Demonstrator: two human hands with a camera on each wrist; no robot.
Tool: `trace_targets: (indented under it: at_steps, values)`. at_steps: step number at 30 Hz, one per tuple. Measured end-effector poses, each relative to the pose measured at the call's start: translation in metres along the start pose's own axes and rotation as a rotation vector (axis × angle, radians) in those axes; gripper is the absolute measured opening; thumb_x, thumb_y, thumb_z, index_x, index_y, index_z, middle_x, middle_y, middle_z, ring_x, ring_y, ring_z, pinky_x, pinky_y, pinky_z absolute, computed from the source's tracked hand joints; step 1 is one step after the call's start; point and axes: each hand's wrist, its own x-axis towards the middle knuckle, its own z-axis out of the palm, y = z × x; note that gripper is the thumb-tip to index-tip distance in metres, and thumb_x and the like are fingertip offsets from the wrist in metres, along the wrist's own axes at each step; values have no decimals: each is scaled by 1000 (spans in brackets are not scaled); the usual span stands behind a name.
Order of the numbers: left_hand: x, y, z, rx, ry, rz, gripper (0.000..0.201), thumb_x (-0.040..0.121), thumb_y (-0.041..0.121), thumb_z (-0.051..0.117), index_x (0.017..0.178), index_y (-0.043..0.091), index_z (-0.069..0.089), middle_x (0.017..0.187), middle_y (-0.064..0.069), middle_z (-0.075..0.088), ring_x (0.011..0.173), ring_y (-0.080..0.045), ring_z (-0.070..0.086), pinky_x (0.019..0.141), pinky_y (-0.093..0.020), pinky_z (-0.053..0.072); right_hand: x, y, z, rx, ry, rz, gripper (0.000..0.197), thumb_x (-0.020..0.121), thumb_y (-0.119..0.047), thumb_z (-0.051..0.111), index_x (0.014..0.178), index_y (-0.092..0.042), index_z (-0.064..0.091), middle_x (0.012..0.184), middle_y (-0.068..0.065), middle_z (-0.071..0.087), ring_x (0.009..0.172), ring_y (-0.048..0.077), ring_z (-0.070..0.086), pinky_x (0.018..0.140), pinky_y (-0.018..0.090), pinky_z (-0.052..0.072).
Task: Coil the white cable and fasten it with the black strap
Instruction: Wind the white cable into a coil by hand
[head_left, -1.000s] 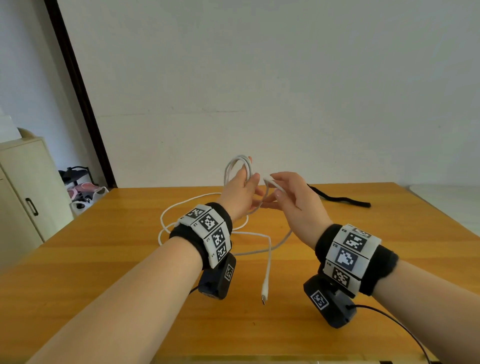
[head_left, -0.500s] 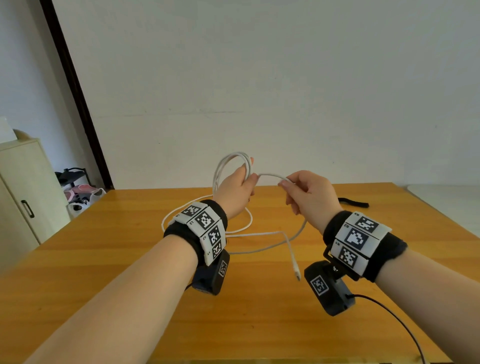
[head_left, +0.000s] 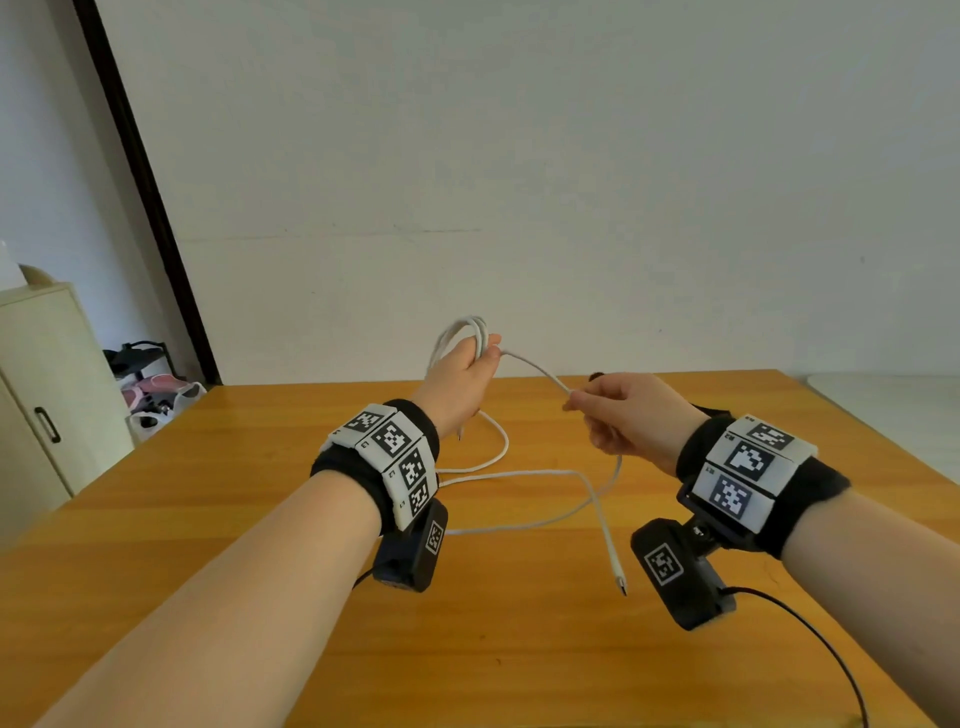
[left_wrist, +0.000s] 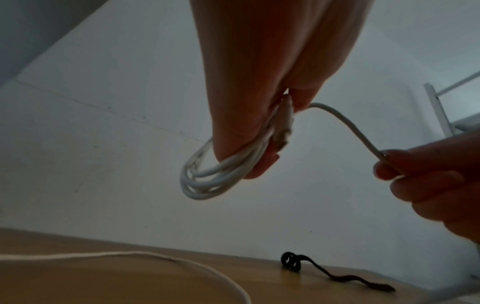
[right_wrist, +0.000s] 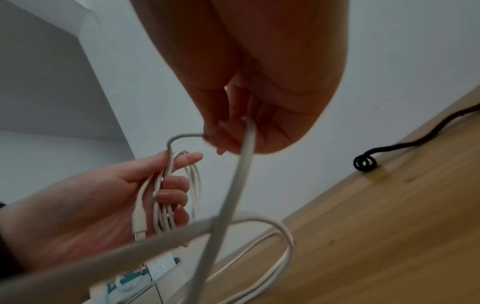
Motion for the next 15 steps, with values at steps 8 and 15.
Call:
trace_targets:
  at_steps: [8,15]
  values:
    - [-4,2,0,-104,-19,-7,36,98,40,37,109,14,60,62,5,37,49,-9,35,49,-23,36,7,-3,-1,-83,220,-123,17,93,-23,54,85,-11,64,59,0,50,51,12,43,52,23,37]
    - [-6,10,1,138,-18,114,25,93,36,51,92,11,55,61,4,45,49,-11,43,54,-26,38,16,-6,-7,-158,427,-195,22,93,-27,53,85,-12,66,62,-3,53,56,12,46,60,28,43]
